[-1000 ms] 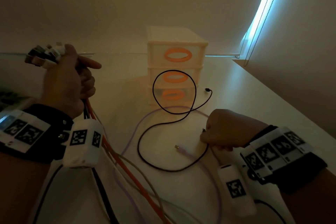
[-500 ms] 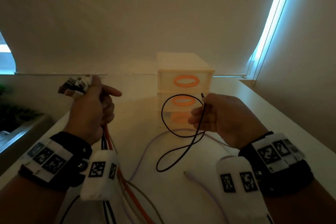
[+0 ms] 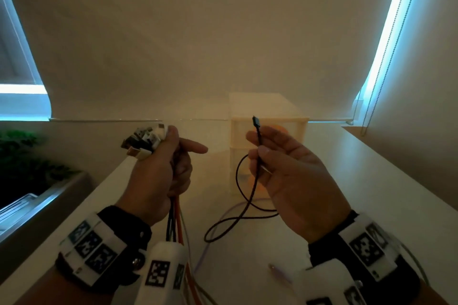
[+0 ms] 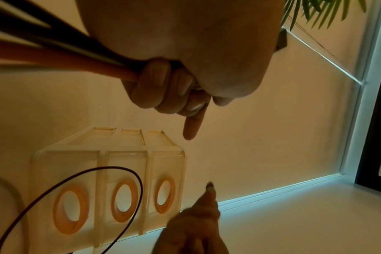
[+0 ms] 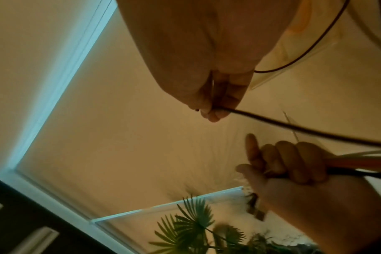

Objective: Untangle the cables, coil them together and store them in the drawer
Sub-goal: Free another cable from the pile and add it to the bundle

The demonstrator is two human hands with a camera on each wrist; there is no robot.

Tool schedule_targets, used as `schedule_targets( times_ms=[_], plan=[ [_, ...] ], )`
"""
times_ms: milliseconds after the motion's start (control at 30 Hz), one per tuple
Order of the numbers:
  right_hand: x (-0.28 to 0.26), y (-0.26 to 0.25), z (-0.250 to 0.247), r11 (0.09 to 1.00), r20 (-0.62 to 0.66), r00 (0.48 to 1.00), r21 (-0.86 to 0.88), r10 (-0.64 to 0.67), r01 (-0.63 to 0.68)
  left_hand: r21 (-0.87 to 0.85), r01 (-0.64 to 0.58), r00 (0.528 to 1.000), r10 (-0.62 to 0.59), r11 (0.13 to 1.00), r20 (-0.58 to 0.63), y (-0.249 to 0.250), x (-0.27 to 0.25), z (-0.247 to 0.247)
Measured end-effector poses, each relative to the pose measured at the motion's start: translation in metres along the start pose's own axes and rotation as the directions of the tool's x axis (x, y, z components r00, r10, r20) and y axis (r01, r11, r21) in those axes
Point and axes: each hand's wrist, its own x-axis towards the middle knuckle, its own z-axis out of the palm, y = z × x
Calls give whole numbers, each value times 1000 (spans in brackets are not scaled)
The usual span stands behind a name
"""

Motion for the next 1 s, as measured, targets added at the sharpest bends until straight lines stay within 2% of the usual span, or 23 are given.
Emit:
schedule_targets(
  times_ms=[100, 200, 367, 433, 500, 567, 633, 667, 733, 833, 900, 967, 1000],
  plan=[
    [1, 23, 13, 966, 26, 1000, -258, 0, 7, 41, 31, 998, -33, 999, 45, 2, -5, 6],
    [4, 40, 25, 859, 65, 996, -504, -65, 89, 70, 88, 992, -94, 994, 79, 2, -10, 11],
    [11, 40, 41, 776, 117, 982, -602, -150, 190, 102, 61, 989, -74, 993, 129, 4, -13, 16],
    [9, 41, 44, 762, 124, 981, -619, -148, 193, 105, 50, 991, -62, 993, 117, 6, -14, 16],
    [5, 42, 45, 787, 122, 990, -603, -67, 127, 60, 66, 994, -70, 996, 79, 7, -14, 16],
    [-1, 42, 43, 832, 86, 989, -553, 117, -50, -22, 67, 997, -66, 998, 48, 8, -10, 13],
    [-8, 37, 36, 810, 53, 938, -522, 343, -266, -133, 59, 998, -60, 989, 1, 10, -5, 6],
    [-11, 34, 31, 781, 60, 906, -533, 419, -325, -179, 62, 997, -69, 982, -32, 11, -2, 1],
    [-15, 29, 19, 726, 80, 887, -611, 454, -316, -232, 77, 994, -94, 970, -63, 14, 0, -2],
    [-16, 27, 1, 635, 59, 912, -736, 405, -235, -312, 127, 991, -134, 941, 1, 13, -3, 7],
    [-18, 27, -10, 562, 50, 908, -799, 416, -213, -410, 157, 986, -162, 898, 23, 13, -4, 13],
    [-20, 28, -20, 459, 38, 891, -866, 452, -196, -513, 132, 987, -161, 848, -11, 17, -2, 12],
    [-21, 27, -24, 441, 30, 879, -873, 475, -208, -553, 112, 987, -158, 826, -36, 19, -1, 10]
  ],
)
